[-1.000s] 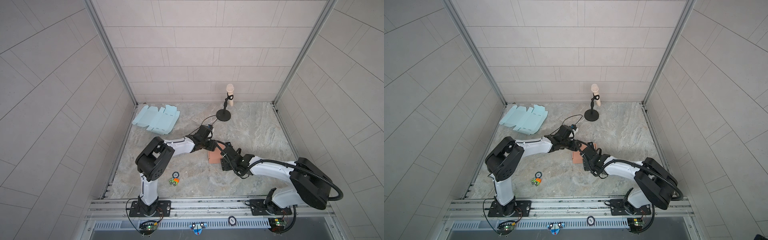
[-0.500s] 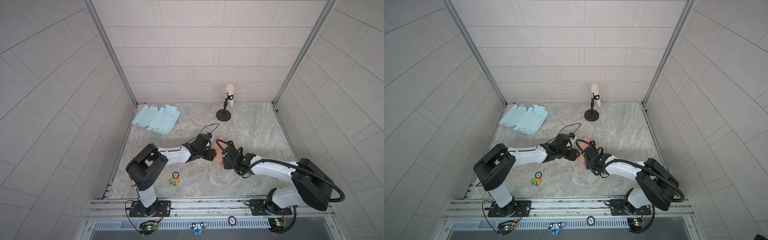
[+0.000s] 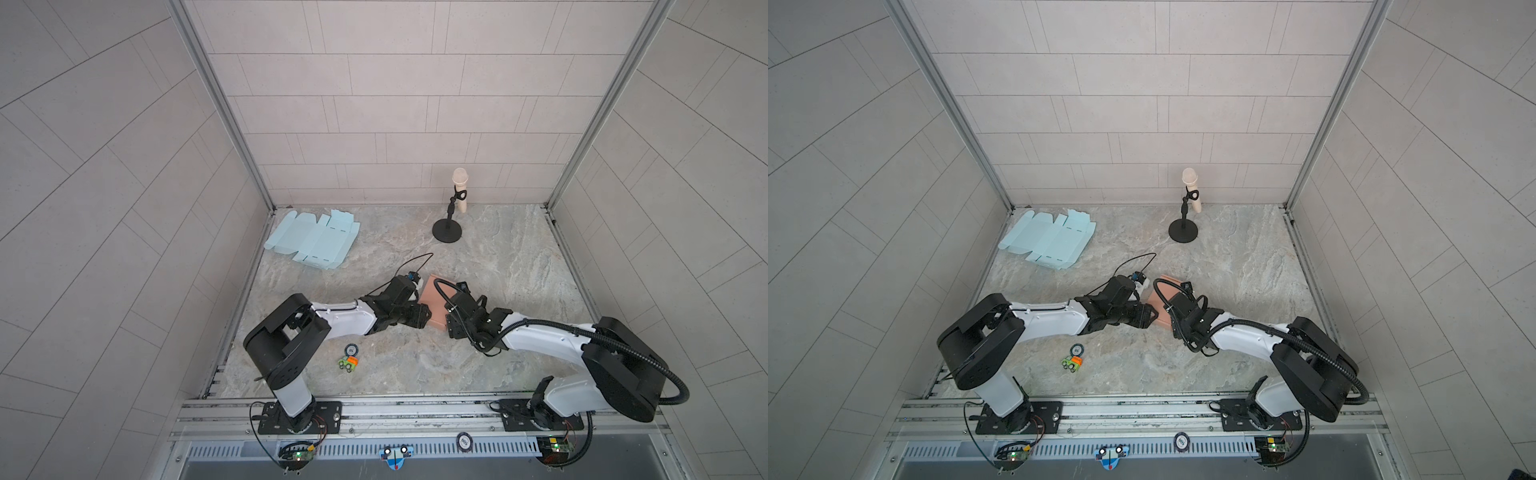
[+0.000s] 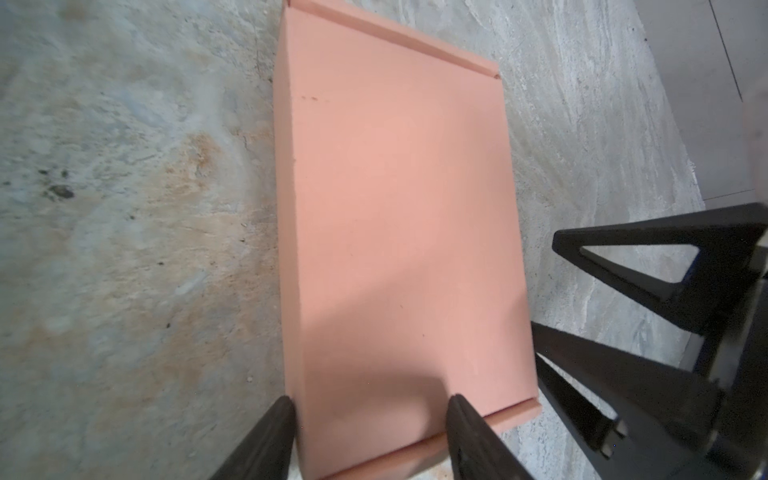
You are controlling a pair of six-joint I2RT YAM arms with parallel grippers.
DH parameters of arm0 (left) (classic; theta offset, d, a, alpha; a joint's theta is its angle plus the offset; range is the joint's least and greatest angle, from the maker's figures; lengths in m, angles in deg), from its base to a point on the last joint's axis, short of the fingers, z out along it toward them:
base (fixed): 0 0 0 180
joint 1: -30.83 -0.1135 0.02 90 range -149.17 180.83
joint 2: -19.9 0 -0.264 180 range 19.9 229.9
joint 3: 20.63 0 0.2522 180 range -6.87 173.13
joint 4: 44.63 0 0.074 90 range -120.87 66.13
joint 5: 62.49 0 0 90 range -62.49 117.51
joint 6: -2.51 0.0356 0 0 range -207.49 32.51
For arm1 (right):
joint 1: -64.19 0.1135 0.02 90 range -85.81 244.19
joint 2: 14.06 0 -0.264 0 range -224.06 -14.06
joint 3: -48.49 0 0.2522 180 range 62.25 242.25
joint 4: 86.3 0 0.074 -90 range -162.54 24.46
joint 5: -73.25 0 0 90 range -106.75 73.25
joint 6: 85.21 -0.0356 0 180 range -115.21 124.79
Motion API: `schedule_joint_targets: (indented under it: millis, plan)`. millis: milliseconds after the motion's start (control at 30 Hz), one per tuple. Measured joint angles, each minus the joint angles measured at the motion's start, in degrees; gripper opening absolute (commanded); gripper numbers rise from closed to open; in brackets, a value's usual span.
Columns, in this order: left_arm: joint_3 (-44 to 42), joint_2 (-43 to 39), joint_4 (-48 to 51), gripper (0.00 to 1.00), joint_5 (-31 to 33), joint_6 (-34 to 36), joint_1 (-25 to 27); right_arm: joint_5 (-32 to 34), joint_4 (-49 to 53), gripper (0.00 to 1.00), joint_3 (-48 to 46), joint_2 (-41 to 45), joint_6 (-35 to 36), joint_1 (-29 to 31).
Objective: Fold the paper box
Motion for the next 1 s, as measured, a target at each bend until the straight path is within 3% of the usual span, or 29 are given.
schedule_joint_targets:
  millis: [500,800,1000]
  plan:
    - [-6.16,-5.31,-1.01,0.62,-3.80,-2.54,0.68,-4.92,-2.93,0.77,-6.38,5.88,-2.12,0.63]
    - [-9.07,-6.69,-3.65,0.67,-10.60,-4.33,-4.55,-7.87,-1.51,0.71,-8.57,15.41,-1.20,-8.13]
    - [-4.37,-5.90,-2.56,0.68,-11.04,-2.97,-6.99,-10.93,-2.47,0.65,-8.04,12.35,0.94,-15.17]
